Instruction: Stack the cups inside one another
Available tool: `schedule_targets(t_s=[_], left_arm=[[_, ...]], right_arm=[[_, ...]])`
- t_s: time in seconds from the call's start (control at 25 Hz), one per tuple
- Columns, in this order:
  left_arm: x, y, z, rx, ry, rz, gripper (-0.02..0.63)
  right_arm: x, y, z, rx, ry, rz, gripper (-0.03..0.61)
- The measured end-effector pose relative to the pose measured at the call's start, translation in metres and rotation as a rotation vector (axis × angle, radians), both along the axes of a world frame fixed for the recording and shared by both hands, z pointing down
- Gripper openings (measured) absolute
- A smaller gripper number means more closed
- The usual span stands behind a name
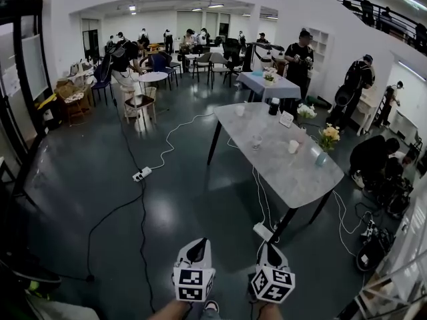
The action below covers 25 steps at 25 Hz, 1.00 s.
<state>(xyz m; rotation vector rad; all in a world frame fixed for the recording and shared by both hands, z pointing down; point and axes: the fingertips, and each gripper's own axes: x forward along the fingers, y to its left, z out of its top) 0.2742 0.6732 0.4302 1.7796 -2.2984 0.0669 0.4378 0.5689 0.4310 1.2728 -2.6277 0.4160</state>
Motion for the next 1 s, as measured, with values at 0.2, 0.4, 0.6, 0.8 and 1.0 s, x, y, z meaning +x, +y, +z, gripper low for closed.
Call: schedule_targets(t_s=[0.2,0.4,0.6,0.8,1.0], left_arm=[[-0.018,-0.052,0.007,-0.014,0.007,-0.005,-0.002],[-0.029,-0.091,0.017,-0.039,0.006,-0.003,-0.002],[-0.040,-0.114,0.019,-0.048,-0.010,-0.003,-0.002],[-0.056,-0.134,0.023,-0.056,-0.002,-0.013,-0.002],[-0.078,-0.163,0.029,-0.052,0.018,0.002,-0.002]], right_arm=[[-0.017,-0.056,0.006,-0.011,0.014,-0.003,0.006],[-0.030,-0.097,0.013,-0.026,0.018,-0.010,0.006],[-0.038,-0.122,0.021,-0.043,0.018,-0.005,0.006],[-0.046,-0.141,0.032,-0.067,0.039,0.003,0.006],[-0.064,-0.168,0.034,-0.064,0.061,0.021,0.006]])
